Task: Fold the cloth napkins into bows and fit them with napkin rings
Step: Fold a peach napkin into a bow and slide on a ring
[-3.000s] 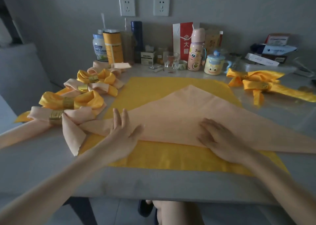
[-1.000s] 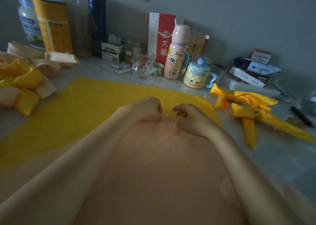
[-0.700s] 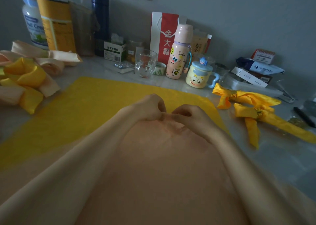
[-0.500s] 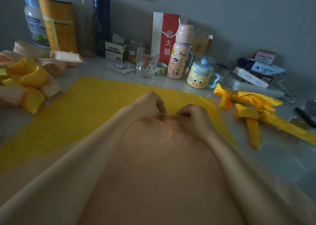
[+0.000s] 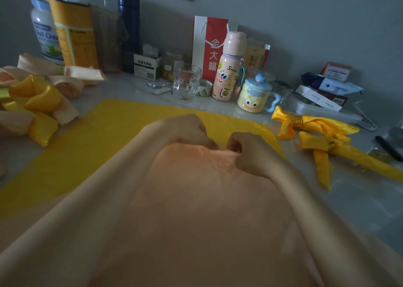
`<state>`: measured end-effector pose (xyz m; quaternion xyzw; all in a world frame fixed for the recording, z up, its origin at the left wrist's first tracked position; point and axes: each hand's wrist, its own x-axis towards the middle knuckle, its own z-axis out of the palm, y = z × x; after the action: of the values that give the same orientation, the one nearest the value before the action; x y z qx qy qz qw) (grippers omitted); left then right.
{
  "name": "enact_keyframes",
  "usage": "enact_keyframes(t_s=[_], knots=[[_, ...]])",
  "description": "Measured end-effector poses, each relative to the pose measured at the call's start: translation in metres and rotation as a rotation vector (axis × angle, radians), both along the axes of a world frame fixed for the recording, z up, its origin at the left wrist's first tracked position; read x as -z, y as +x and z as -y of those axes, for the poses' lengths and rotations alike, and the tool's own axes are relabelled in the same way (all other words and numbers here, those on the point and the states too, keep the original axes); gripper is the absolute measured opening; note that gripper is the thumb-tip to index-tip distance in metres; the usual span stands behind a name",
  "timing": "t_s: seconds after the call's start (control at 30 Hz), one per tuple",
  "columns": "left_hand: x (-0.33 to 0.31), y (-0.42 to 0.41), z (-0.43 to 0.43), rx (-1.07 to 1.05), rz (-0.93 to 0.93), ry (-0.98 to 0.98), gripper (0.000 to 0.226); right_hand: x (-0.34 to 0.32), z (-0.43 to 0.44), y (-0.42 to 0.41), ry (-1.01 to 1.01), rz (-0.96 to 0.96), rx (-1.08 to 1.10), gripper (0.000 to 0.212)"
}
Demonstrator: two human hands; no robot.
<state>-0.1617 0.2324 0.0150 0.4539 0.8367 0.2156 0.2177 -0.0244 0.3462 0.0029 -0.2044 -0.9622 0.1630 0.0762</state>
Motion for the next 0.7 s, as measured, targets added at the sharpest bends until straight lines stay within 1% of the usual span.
enact_keyframes(t_s=[0.07, 0.2, 0.23, 0.3, 0.37, 0.43, 0.47, 0.5, 0.53, 0.57, 0.6, 0.67, 0.7], knots=[[-0.004, 0.002, 0.000, 0.002, 0.041, 0.002, 0.037, -0.001, 0.005, 0.002, 0.054, 0.030, -0.017, 0.030], [-0.005, 0.007, 0.000, 0.042, -0.012, -0.110, 0.032, 0.002, 0.018, 0.007, 0.187, 0.120, -0.049, 0.035], [-0.005, 0.008, 0.001, 0.049, -0.016, -0.143, 0.034, 0.003, 0.020, 0.008, 0.237, 0.130, -0.067, 0.034], [-0.005, 0.011, 0.001, 0.073, -0.034, -0.188, 0.033, 0.004, 0.022, 0.010, 0.325, 0.129, -0.106, 0.025], [-0.004, 0.014, 0.000, 0.086, -0.067, -0.215, 0.031, 0.005, 0.026, 0.010, 0.370, 0.134, -0.123, 0.018], [-0.001, 0.016, -0.001, 0.088, -0.092, -0.229, 0.032, 0.004, 0.029, 0.009, 0.423, 0.195, -0.131, 0.017], [0.000, 0.017, -0.001, 0.090, -0.100, -0.232, 0.032, 0.002, 0.030, 0.010, 0.429, 0.263, -0.132, 0.022], [0.000, 0.018, -0.001, 0.094, -0.104, -0.236, 0.033, -0.003, 0.030, 0.012, 0.394, 0.342, -0.129, 0.028], [0.000, 0.018, -0.001, 0.097, -0.108, -0.240, 0.035, -0.008, 0.029, 0.014, 0.314, 0.401, -0.114, 0.034], [0.000, 0.019, -0.001, 0.096, -0.110, -0.248, 0.037, -0.015, 0.027, 0.016, 0.221, 0.415, -0.102, 0.038], [-0.001, 0.019, 0.000, 0.090, -0.112, -0.254, 0.037, -0.019, 0.023, 0.016, 0.160, 0.363, -0.094, 0.039], [-0.002, 0.021, 0.001, 0.078, -0.111, -0.266, 0.039, -0.017, 0.016, 0.010, 0.170, 0.189, -0.072, 0.037], [-0.003, 0.022, 0.001, 0.080, -0.115, -0.270, 0.042, -0.012, 0.015, 0.008, 0.156, 0.161, -0.058, 0.040]])
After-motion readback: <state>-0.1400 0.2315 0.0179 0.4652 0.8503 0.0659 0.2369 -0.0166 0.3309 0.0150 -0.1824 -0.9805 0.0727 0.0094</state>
